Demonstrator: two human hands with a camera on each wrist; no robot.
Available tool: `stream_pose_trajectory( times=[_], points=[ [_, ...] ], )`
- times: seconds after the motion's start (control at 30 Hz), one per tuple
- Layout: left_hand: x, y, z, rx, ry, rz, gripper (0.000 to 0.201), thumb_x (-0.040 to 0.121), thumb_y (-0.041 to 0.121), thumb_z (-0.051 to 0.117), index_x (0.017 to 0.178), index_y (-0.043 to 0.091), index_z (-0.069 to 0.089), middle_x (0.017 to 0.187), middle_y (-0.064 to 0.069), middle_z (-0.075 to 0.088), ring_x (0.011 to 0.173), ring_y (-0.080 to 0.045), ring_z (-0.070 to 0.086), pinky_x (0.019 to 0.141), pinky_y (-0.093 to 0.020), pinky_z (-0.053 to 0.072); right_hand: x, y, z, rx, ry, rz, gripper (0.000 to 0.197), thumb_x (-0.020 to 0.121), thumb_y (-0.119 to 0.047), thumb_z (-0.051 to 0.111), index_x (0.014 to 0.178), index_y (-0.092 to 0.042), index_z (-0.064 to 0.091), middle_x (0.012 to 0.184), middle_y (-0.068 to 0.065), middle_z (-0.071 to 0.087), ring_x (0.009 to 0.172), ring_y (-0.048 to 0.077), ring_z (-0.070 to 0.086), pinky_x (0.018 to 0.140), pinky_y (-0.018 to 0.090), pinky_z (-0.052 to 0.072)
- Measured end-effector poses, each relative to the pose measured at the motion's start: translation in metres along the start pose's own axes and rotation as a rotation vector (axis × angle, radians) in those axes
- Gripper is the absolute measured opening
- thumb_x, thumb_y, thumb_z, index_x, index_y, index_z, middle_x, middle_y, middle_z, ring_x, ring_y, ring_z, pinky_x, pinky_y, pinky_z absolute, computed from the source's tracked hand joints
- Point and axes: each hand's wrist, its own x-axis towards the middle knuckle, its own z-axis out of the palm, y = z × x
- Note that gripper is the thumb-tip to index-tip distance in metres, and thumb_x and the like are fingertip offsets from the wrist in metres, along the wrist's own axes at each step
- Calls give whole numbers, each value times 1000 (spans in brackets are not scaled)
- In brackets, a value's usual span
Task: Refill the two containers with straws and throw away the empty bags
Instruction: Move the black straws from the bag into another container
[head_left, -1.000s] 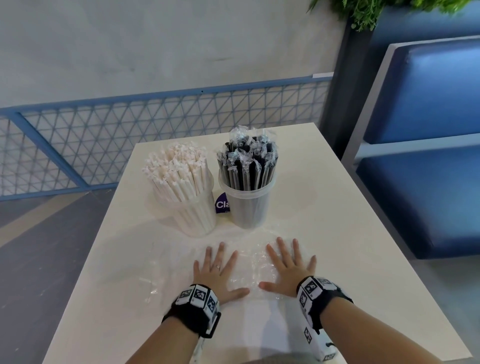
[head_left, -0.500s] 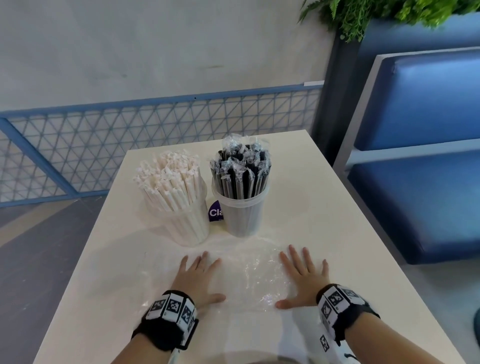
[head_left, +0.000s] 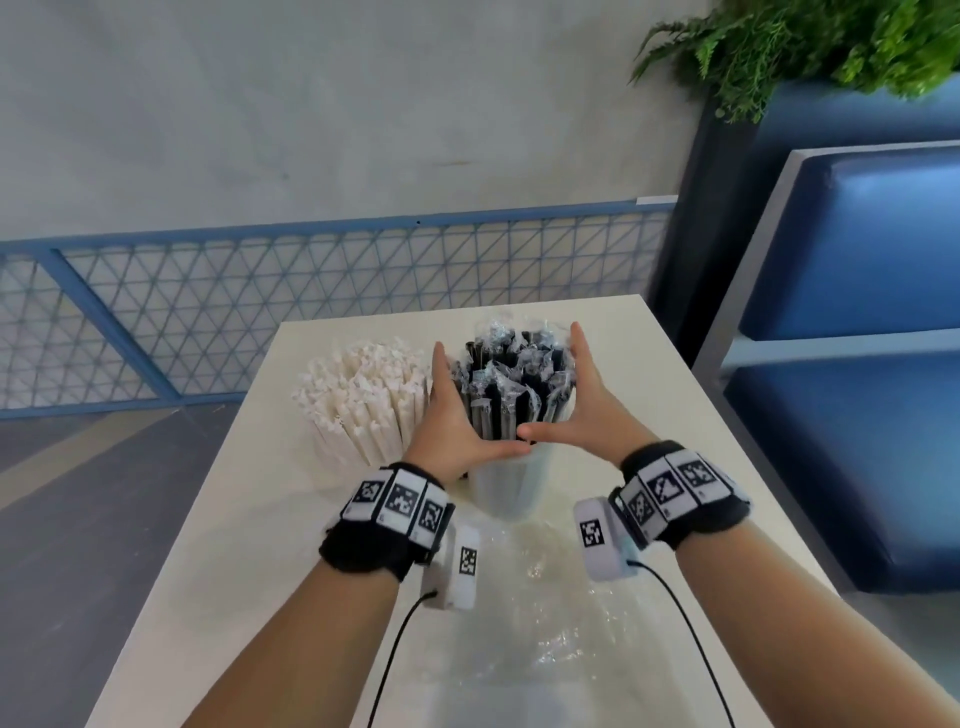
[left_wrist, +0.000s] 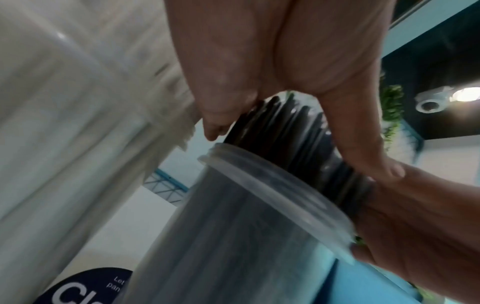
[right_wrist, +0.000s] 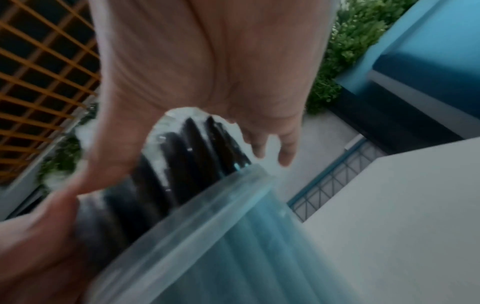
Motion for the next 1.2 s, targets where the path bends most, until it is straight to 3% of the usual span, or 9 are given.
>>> stream_pose_trajectory(
  times=[0.13, 0.27, 0.43, 0.57, 0.7, 0.83, 1.03, 1.1, 1.2],
  points=[
    [31, -9, -4, -26, -110, -67, 131, 54, 22, 90, 147, 13, -1, 148, -1, 32, 138, -17, 31, 105, -20, 24, 22, 7, -4, 92, -173, -10, 132, 66, -9, 81, 142, -28, -26, 144, -9, 25, 128, 4, 33, 97, 5, 33],
    [41, -17, 3, -102, -179, -45, 131, 36, 36, 92, 141, 23, 15, 138, 3, 47, 133, -18, 41, 112, -37, 33, 31, 2, 6, 62, -118, -105, 126, 56, -28, 87, 141, -46, -3, 137, -17, 42, 126, 10, 44, 110, 35, 32],
    [40, -3, -5, -306, -11, 43, 103, 36, 31, 89, 127, 25, 39, 121, 5, 60, 117, -15, 56, 104, -42, 43, 30, -23, 1, 171, 50, -262, 97, 61, -14, 85, 137, -30, 27, 123, -21, 48, 114, -5, 50, 98, 19, 42],
    [35, 13, -14, -330, -7, 123, 113, 43, 24, 91, 138, 22, 30, 133, 1, 51, 123, -16, 51, 106, -39, 41, 28, -39, -13, 195, 86, -323, 107, 58, -29, 85, 142, -33, 18, 137, 1, 40, 125, 7, 44, 103, 29, 42],
    [27, 7, -11, -119, -52, 10, 131, 52, 24, 89, 148, 30, 0, 155, -2, 23, 140, -18, 26, 112, -33, 25, 21, -24, -15, 148, 32, -171, 126, 53, -40, 82, 146, -36, -3, 152, -2, 12, 138, 5, 18, 114, 34, 23],
    [23, -5, -3, -140, -74, -17, 127, 55, 16, 89, 148, 24, 4, 149, 2, 33, 133, -12, 34, 104, -18, 25, 17, -2, -10, 203, -99, -98, 126, 66, -4, 80, 145, -28, -16, 141, -10, 20, 106, -37, 31, 90, -3, 33],
    [25, -11, 9, -134, 27, 3, 91, 52, 18, 90, 129, 19, 42, 114, 9, 59, 113, -11, 56, 91, -20, 42, 14, 7, 18, 81, 47, -78, 101, 55, -57, 77, 138, -38, 24, 127, -13, 54, 121, 13, 51, 108, 47, 35],
    [25, -5, 9, -151, 105, 29, 92, 48, 31, 89, 127, 20, 45, 112, 10, 60, 112, -13, 57, 91, -23, 44, 13, 3, 21, 75, 122, -98, 89, 58, -60, 75, 133, -37, 31, 122, -11, 58, 119, 17, 52, 106, 47, 38],
    [25, 6, 5, -194, 123, 59, 109, 41, 39, 87, 135, 22, 34, 123, 7, 57, 118, -14, 54, 101, -33, 44, 11, -12, 12, 170, 176, -177, 85, 72, -30, 77, 139, -32, 26, 123, -22, 49, 115, -8, 48, 102, 22, 41]
  ],
)
